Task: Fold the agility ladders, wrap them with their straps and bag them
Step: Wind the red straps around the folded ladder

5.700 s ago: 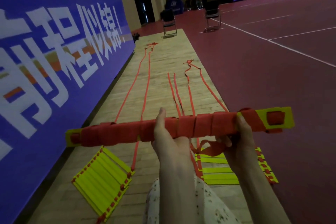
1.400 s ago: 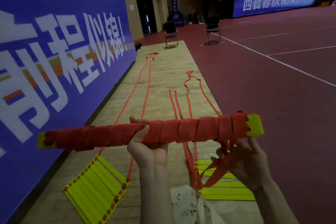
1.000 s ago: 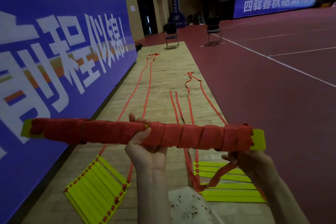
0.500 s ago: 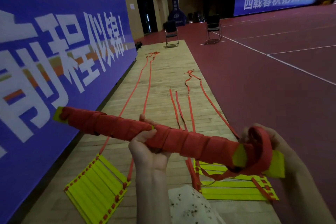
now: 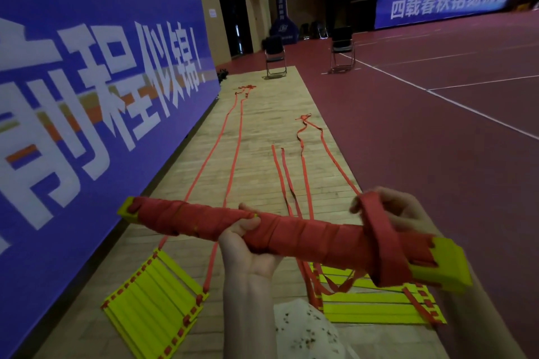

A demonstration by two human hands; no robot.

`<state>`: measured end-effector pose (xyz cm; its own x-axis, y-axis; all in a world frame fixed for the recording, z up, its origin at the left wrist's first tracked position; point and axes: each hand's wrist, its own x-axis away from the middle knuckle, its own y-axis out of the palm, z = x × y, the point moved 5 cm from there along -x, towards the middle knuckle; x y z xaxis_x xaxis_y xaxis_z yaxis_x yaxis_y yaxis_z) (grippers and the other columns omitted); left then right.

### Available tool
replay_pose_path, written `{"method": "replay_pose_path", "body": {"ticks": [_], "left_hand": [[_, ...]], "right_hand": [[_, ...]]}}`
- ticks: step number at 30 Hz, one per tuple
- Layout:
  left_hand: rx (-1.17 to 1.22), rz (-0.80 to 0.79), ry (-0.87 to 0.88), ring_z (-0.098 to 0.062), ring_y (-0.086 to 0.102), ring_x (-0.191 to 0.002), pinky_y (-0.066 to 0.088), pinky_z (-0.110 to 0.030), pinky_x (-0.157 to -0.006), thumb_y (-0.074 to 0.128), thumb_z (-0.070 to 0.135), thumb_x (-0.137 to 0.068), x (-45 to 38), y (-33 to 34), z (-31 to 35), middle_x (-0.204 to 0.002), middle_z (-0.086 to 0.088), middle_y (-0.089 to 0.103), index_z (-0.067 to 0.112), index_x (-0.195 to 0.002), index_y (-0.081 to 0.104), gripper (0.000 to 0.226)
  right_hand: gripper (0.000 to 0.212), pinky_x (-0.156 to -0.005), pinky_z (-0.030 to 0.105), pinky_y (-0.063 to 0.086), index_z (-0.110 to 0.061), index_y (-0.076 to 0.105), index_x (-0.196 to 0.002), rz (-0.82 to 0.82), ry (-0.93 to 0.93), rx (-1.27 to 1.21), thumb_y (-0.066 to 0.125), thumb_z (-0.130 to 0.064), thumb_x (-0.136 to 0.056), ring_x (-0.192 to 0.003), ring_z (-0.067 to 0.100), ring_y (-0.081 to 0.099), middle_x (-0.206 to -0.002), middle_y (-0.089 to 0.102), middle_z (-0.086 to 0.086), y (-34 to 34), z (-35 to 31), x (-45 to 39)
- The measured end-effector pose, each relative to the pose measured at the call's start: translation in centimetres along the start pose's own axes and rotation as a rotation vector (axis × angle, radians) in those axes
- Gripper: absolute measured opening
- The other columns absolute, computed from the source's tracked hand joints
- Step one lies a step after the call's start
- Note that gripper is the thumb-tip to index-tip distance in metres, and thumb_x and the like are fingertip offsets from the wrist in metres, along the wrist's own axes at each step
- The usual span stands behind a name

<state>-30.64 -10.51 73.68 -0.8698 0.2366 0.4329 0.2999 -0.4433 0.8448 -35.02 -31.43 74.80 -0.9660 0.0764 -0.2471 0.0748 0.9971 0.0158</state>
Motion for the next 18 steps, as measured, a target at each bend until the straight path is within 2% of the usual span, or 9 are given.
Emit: {"method": "replay_pose_path", "body": {"ticks": [1, 3, 5, 6, 7, 8, 11, 14, 18], "left_hand": [[0.004, 0.008, -0.015, -0.016, 0.064, -0.055, 0.050, -0.039, -0.062, 0.041, -0.002, -0.059, 0.0, 0.0, -0.3, -0.063, 0.009, 0.065, 0.021, -0.081, 0.062, 0.038], [0.035, 0.009, -0.004, -0.017, 0.064, -0.053, 0.057, -0.043, -0.054, 0.041, -0.001, -0.058, 0.2, 0.2, -0.5, -0.058, 0.007, 0.064, 0.021, -0.078, 0.062, 0.037], [0.077, 0.021, 0.037, -0.017, 0.062, -0.054, 0.054, -0.047, -0.044, 0.041, -0.001, -0.056, 0.1, 0.6, 0.3, -0.053, 0.006, 0.062, 0.023, -0.077, 0.060, 0.037], [0.079, 0.022, 0.080, -0.016, 0.062, -0.048, 0.055, -0.043, -0.044, 0.040, -0.001, -0.056, 0.1, 0.7, 0.9, -0.051, 0.007, 0.061, 0.024, -0.077, 0.060, 0.038], [0.066, 0.030, 0.123, -0.014, 0.062, -0.043, 0.056, -0.036, -0.048, 0.040, -0.001, -0.055, 0.1, 0.6, 1.5, -0.050, 0.008, 0.061, 0.025, -0.078, 0.059, 0.039], [0.060, 0.044, 0.161, -0.012, 0.061, -0.041, 0.054, -0.032, -0.053, 0.040, -0.001, -0.055, 0.3, 0.5, 2.1, -0.049, 0.010, 0.060, 0.026, -0.078, 0.058, 0.040], [0.061, 0.073, 0.241, -0.011, 0.062, -0.057, 0.048, -0.034, -0.067, 0.042, -0.003, -0.061, -0.2, 0.3, 3.2, -0.062, 0.014, 0.061, 0.029, -0.089, 0.059, 0.045], [0.097, 0.108, 0.274, -0.014, 0.058, -0.071, 0.050, -0.037, -0.076, 0.042, -0.003, -0.074, -0.5, 0.4, 3.4, -0.078, 0.012, 0.058, 0.030, -0.102, 0.057, 0.046], [0.107, 0.101, 0.254, -0.016, 0.058, -0.071, 0.050, -0.038, -0.074, 0.046, -0.001, -0.056, -0.4, 0.4, 3.4, -0.078, 0.010, 0.058, 0.028, -0.093, 0.060, 0.049]], "right_hand": [[0.007, -0.068, 0.021, 0.051, -0.007, 0.071, -0.082, -0.007, -0.044, 0.089, 0.066, -0.012, -0.082, -0.073, 0.010, 0.063, -0.082, 0.070, 0.002, 0.5, 0.8, -0.3], [0.009, -0.080, 0.029, 0.054, -0.008, 0.065, -0.093, 0.151, 0.076, 0.471, 0.066, -0.009, -0.084, -0.085, 0.009, 0.064, -0.088, 0.067, 0.001, -0.7, 4.7, 0.2], [0.017, -0.081, 0.019, 0.052, -0.009, 0.057, -0.094, 0.677, 0.341, 0.620, 0.063, -0.020, -0.083, -0.082, 0.001, 0.065, -0.076, 0.062, -0.003, -4.1, 5.6, 0.8], [0.006, -0.069, 0.012, 0.049, -0.019, 0.058, -0.087, 0.670, 0.300, 0.598, 0.057, -0.021, -0.082, -0.069, -0.005, 0.062, -0.067, 0.059, -0.009, -4.6, 5.1, 1.8], [0.010, -0.057, 0.013, 0.045, -0.032, 0.059, -0.080, 0.430, 0.161, 0.608, 0.057, -0.023, -0.075, -0.058, -0.006, 0.056, -0.062, 0.059, -0.011, -3.8, 4.9, 3.0], [0.012, -0.051, 0.021, 0.041, -0.031, 0.058, -0.074, 0.432, -0.056, 0.511, 0.061, -0.022, -0.068, -0.054, -0.004, 0.049, -0.061, 0.057, -0.012, -3.2, 3.9, 2.6], [0.018, -0.049, 0.024, 0.041, -0.021, 0.061, -0.066, 0.441, -0.251, 0.346, 0.061, -0.005, -0.075, -0.053, 0.000, 0.049, -0.059, 0.061, -0.007, -2.7, 3.3, 3.6], [0.040, -0.043, 0.020, 0.040, -0.007, 0.059, -0.055, 0.379, -0.205, 0.280, 0.055, -0.003, -0.094, -0.039, 0.009, 0.051, -0.047, 0.058, 0.008, 0.7, 4.3, 2.4], [0.044, -0.038, 0.019, 0.024, 0.016, 0.051, -0.063, 0.379, -0.124, 0.085, 0.047, -0.006, -0.100, -0.032, 0.014, 0.032, -0.038, 0.038, 0.011, 1.3, 4.8, 1.9]]}}
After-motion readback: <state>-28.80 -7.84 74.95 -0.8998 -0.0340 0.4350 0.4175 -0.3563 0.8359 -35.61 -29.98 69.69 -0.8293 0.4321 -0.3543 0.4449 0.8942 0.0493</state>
